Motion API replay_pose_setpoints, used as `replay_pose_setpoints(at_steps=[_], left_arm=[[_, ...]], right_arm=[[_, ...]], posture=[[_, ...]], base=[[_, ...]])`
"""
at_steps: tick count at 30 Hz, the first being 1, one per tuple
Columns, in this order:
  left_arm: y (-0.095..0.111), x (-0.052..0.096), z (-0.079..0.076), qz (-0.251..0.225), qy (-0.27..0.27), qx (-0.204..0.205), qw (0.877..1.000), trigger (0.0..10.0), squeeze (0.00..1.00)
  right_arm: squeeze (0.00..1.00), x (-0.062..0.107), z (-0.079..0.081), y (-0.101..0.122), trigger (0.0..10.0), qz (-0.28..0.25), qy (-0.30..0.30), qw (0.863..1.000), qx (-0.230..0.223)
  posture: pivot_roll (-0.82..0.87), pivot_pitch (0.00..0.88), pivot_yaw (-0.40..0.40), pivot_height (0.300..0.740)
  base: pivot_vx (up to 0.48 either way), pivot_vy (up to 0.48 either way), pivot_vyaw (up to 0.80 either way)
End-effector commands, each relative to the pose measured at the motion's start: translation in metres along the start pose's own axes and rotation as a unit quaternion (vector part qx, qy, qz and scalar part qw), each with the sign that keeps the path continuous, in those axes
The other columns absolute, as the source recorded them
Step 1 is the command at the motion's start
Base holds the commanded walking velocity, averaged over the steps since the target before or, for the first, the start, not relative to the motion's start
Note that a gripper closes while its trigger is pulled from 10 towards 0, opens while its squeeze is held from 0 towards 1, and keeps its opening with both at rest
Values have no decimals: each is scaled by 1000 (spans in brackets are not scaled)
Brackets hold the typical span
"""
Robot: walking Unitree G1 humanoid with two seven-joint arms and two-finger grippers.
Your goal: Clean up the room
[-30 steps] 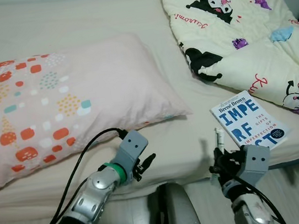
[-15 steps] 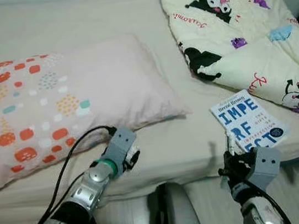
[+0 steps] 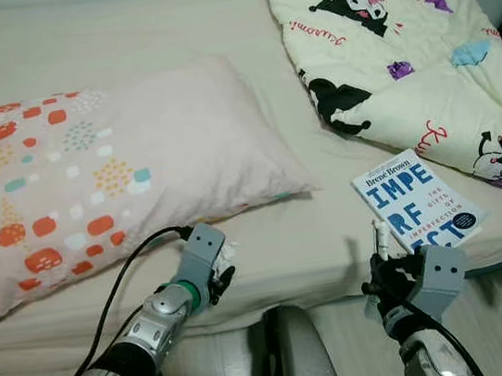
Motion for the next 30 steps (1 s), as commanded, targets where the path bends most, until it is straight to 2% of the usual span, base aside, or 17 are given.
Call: replay_pose_setpoints(at_steps=[1, 16, 17, 19, 21, 22, 23, 24, 26, 27, 28, 29, 30], left_arm=[[-14, 1, -8, 18, -5, 13, 1000, 0, 0], [1, 1, 2, -21, 0, 24, 999, 0, 0], [7, 4, 7, -41, -6, 26, 999, 0, 0], [31, 19, 17, -115, -43, 15, 992, 0, 0], [31, 19, 17, -115, -43, 15, 992, 0, 0], [43, 35, 27, -156, -47, 6, 987, 10000, 0], [43, 35, 27, -156, -47, 6, 987, 10000, 0], [53, 57, 41, -190, -42, 1, 981, 10000, 0], [53, 57, 41, -190, -42, 1, 981, 10000, 0], [62, 78, 55, -223, -23, -1, 974, 10000, 0], [62, 78, 55, -223, -23, -1, 974, 10000, 0], [70, 99, 72, -255, 21, -3, 967, 10000, 0], [70, 99, 72, -255, 21, -3, 967, 10000, 0]], right_arm=[[0, 4, -5, -6, 10000, 14, -6, 1000, 0], [0, 1, 0, -6, 10000, 16, -2, 1000, 1], [0, 0, 2, -4, 10000, 13, 0, 1000, 4], [0, -3, 6, 4, 10000, -3, 3, 1000, 30], [0, -3, 6, 4, 10000, -3, 3, 1000, 30], [0, -4, 12, 10, 10000, -11, 7, 999, 52], [0, -4, 12, 10, 10000, -11, 7, 999, 52], [0, -5, 19, 17, 10000, -24, 17, 998, 61], [0, -5, 19, 17, 10000, -24, 17, 998, 61], [0, -6, 26, 19, 10000, -26, 30, 996, 76], [0, -6, 26, 19, 10000, -26, 30, 996, 76], [0, -6, 29, 20, 10000, -33, 31, 996, 73], [0, -6, 29, 20, 10000, -33, 31, 996, 73]], posture=[[-210, 289, -7, 601], [-198, 286, -13, 601], [-187, 281, -12, 601], [-169, 271, -9, 601], [-169, 271, -9, 601], [-152, 261, -11, 601], [-152, 261, -11, 601], [-130, 247, -14, 601], [-130, 247, -14, 601], [-122, 241, -15, 601], [-122, 241, -15, 601], [-104, 210, -26, 606], [-104, 210, -26, 606]], base=[[0, 0, 0], [0, 0, 0], [0, 0, 0], [0, 0, 0], [0, 0, 0], [0, 0, 0], [0, 0, 0], [0, 0, 0], [0, 0, 0], [0, 0, 0], [0, 0, 0], [0, 0, 0], [0, 0, 0]])
Point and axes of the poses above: a point about 5 cm out from each wrist's last joint towards the gripper, its own x axis pointing back from the gripper into the wrist, its own y axis along the axis of the wrist's last joint, z = x × y, the point moved 6 cm from there along -x, pointing out of the wrist towards the gripper, and after that the axes turned 11 degrees about x, right-handed, at the moved point
